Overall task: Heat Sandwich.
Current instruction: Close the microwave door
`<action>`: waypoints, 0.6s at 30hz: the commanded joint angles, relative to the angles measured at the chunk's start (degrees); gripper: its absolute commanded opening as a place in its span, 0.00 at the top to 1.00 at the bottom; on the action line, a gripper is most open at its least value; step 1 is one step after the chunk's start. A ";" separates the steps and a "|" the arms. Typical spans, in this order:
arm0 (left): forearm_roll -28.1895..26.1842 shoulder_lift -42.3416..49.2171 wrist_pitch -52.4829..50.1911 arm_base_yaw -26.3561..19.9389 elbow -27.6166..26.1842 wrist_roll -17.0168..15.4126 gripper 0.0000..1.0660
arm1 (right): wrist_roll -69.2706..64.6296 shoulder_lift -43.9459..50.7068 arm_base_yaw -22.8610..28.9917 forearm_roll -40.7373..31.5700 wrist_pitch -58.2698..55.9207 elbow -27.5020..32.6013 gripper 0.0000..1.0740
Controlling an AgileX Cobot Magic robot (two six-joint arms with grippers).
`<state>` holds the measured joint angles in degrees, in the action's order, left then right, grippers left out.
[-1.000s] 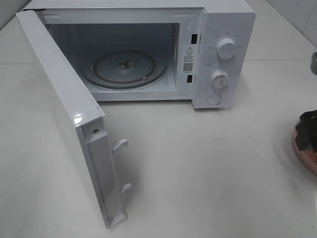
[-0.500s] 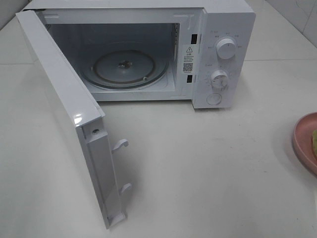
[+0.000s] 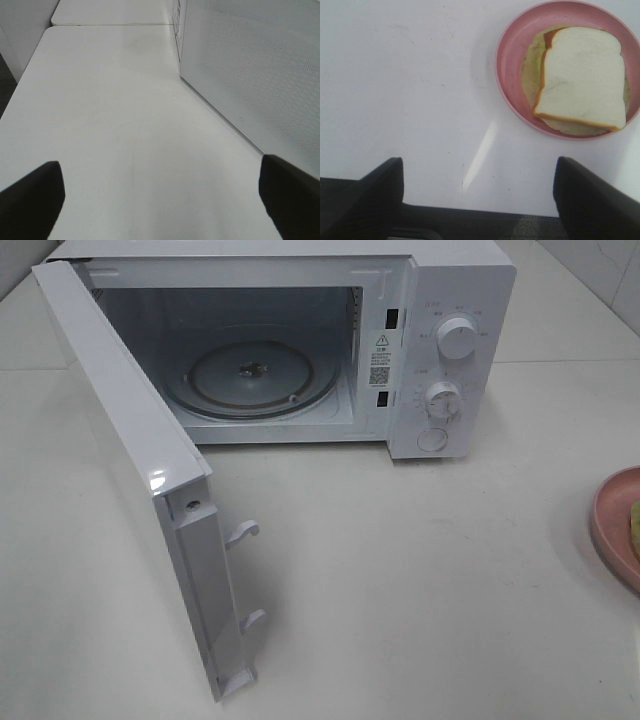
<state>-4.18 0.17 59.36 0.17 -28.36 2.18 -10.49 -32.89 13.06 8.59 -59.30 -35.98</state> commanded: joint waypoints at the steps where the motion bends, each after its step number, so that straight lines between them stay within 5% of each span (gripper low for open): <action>1: 0.11 1.26 -0.46 0.06 0.11 0.17 0.05 | 0.40 2.92 -0.17 -0.06 -2.69 -0.11 0.27; 18: 0.11 1.26 -0.46 0.06 0.11 0.17 0.05 | 0.80 20.68 -6.42 -0.11 -1.55 5.90 0.29</action>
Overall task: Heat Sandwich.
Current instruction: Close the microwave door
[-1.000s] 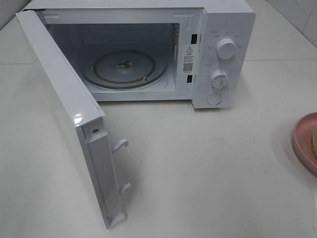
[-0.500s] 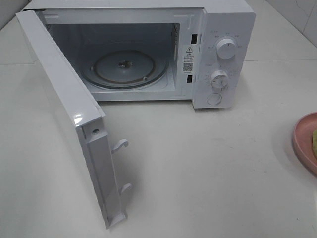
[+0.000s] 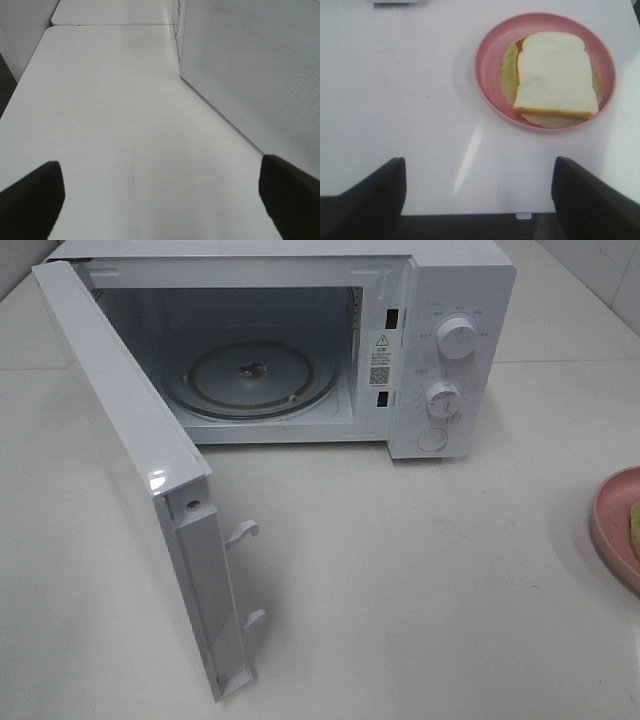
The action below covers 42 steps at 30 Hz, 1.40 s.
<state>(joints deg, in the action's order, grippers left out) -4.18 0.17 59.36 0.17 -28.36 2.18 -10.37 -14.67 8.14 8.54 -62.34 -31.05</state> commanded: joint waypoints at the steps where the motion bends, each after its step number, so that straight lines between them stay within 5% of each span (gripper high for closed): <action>1: 0.11 1.26 -0.46 0.06 0.11 0.17 0.05 | 0.69 3.27 -1.89 -0.06 1.78 1.15 0.29; 15: 0.11 1.26 -0.46 0.06 0.11 0.17 0.05 | 1.26 16.27 -4.13 -0.23 2.69 1.95 0.29; 42: 0.11 1.26 -0.46 0.06 0.11 0.17 0.05 | 1.43 16.44 -4.13 -0.34 2.69 1.89 0.29</action>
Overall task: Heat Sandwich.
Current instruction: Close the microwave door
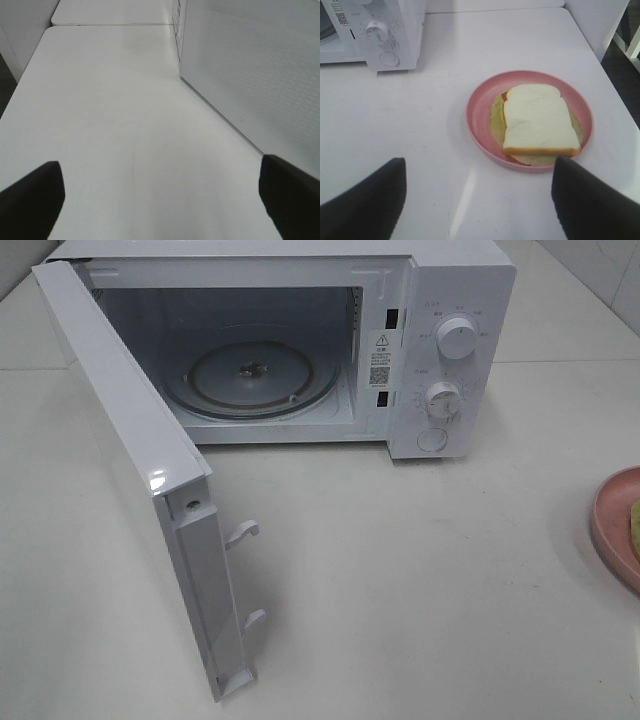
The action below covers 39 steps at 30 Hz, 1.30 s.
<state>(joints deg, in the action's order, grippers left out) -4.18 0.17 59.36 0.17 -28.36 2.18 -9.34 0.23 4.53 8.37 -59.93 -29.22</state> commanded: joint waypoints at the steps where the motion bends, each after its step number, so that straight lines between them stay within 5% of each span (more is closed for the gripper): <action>1: 0.11 1.26 -0.46 0.06 0.11 0.17 0.05 | 0.40 1.55 -0.52 -0.17 0.29 0.06 0.29; 32: -0.40 1.20 -0.57 0.06 0.11 0.11 0.05 | 0.40 1.55 -0.52 -0.17 0.29 0.00 0.29; 39: -3.09 -4.53 -3.50 0.06 -2.98 0.06 0.07 | 0.40 1.55 -0.52 -0.17 0.29 0.00 0.29</action>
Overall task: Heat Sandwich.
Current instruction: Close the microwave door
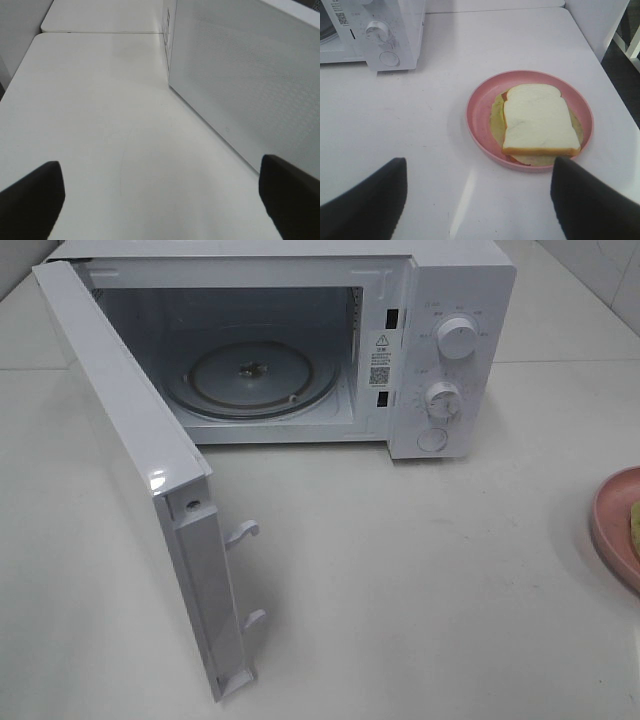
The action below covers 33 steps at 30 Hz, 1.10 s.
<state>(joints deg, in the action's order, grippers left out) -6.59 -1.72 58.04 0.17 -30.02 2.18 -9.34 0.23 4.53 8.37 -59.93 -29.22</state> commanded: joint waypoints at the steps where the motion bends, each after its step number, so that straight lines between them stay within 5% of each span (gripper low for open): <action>1: -0.69 -2.64 -2.18 0.06 -1.32 0.06 0.07 | 0.40 1.55 -0.52 -0.17 0.29 0.00 0.29; 6: -0.52 -9.45 -5.04 0.06 -1.55 0.06 0.17 | 0.40 1.55 -0.52 -0.17 0.29 0.00 0.29; 11: -1.49 -16.44 -8.37 0.06 -1.55 0.06 0.40 | 0.40 1.55 -0.52 -0.17 0.29 0.00 0.29; 12: -1.72 -19.60 -9.91 0.06 -1.55 0.06 0.53 | 0.40 1.55 -0.52 -0.17 0.29 0.00 0.29; 15: -1.72 -22.52 -11.69 0.06 -1.55 0.06 0.66 | 0.40 1.55 -0.52 -0.17 0.29 0.00 0.29; 19: -1.72 -30.65 -15.47 0.06 -1.55 0.34 0.98 | 0.40 1.55 -0.52 -0.17 0.29 0.00 0.29; 24: -2.46 -35.98 -20.80 0.06 -1.49 0.69 1.00 | 0.40 1.55 -0.52 -0.17 0.29 0.00 0.29; 33: -2.69 -46.01 -39.19 0.06 -1.26 8.31 1.00 | 0.40 1.55 -0.52 -0.17 0.34 0.00 0.29</action>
<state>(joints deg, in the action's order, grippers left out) -8.77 -45.55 23.84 0.17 -31.28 9.17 -9.34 0.23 4.53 8.37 -59.93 -29.22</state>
